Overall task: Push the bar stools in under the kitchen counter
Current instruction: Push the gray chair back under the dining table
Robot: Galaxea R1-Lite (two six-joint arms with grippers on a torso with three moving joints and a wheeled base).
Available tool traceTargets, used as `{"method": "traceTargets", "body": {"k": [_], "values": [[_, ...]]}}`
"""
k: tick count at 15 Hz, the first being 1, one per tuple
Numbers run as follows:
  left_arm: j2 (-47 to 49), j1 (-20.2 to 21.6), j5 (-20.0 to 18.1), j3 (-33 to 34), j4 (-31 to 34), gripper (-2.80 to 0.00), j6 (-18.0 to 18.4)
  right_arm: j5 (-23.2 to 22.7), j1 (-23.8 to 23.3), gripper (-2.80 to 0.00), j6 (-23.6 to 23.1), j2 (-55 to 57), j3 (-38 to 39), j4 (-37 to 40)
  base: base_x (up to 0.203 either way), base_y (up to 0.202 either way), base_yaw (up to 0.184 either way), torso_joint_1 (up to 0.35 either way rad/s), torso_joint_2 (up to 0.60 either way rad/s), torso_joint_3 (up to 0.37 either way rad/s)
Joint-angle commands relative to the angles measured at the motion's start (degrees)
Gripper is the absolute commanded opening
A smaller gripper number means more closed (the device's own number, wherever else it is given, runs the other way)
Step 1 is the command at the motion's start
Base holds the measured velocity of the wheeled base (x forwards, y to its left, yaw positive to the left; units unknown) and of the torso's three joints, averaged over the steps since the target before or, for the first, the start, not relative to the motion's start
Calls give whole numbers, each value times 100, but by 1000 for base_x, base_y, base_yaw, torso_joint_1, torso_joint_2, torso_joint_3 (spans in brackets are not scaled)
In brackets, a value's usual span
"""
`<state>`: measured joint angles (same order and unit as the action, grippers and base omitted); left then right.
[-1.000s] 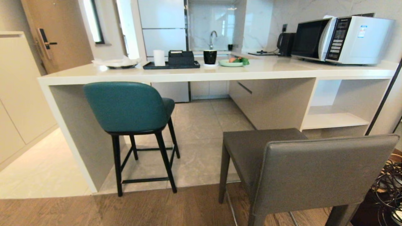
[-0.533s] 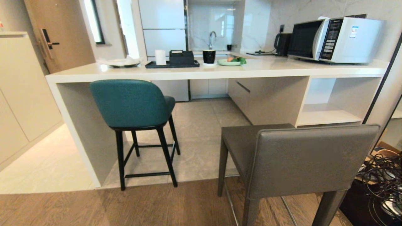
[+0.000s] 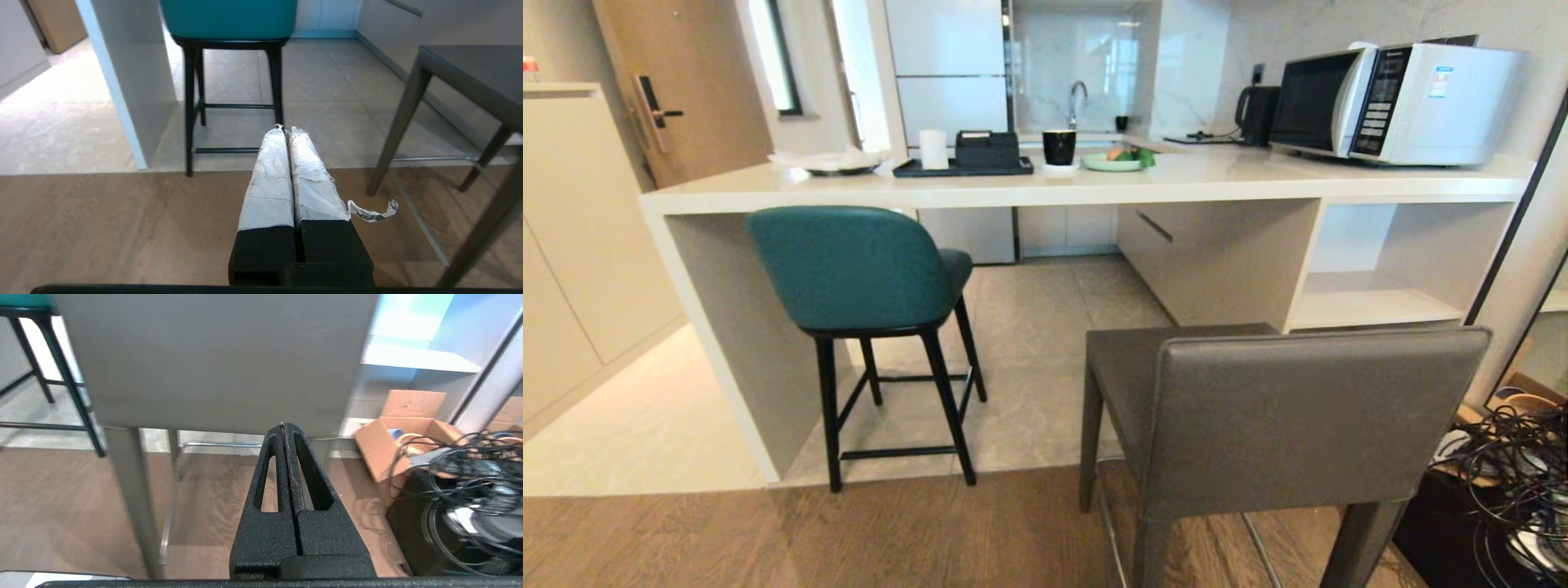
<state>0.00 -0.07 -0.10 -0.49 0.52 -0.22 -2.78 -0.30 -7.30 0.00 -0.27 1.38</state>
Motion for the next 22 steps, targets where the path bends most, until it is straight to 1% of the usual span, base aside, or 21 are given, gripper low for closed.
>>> {"method": "traceTargets", "body": {"k": [1, 19, 22], "values": [[9, -1, 1, -1, 0, -280, -4, 0, -5, -280, -8, -6, 0, 3, 0, -198, 1, 2, 1, 2], [9, -10, 1, 5, 0, -280, -4, -2, -5, -280, -17, 0, 0, 3, 0, -190, 2, 2, 3, 3], [9, -10, 1, 5, 0, -280, -4, -3, -5, -280, -17, -1, 0, 3, 0, -110, 4, 0, 3, 2]]}}
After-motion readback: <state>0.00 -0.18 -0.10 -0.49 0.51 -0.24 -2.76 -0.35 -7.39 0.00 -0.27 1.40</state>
